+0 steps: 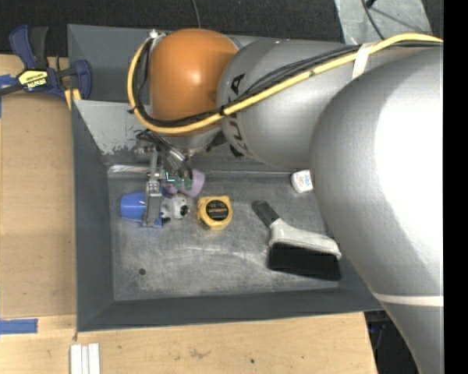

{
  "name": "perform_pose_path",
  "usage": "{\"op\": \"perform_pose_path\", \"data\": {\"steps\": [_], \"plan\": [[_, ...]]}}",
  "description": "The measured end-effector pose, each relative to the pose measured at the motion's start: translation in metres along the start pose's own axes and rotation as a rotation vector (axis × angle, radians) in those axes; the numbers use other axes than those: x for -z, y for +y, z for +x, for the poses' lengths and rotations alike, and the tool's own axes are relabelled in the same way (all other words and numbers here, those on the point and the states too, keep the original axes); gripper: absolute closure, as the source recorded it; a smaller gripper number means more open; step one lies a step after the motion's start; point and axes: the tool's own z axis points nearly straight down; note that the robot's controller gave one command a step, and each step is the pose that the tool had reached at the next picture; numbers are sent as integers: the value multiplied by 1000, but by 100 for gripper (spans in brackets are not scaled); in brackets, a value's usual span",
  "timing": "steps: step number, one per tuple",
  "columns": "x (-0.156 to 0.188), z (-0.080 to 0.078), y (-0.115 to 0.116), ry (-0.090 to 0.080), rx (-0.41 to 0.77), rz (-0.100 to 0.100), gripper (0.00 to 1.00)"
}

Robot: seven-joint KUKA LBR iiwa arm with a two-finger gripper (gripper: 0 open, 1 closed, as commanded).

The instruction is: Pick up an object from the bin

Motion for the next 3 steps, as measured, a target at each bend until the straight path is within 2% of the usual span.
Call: {"op": "perform_pose_path", "data": {"steps": [1,2,3], "plan": [[5,-2,-1,-8,-3,-2,0],[-64,5,13,-20,-224,-8,100],[-64,5,13,-20,-224,-8,100]]}}
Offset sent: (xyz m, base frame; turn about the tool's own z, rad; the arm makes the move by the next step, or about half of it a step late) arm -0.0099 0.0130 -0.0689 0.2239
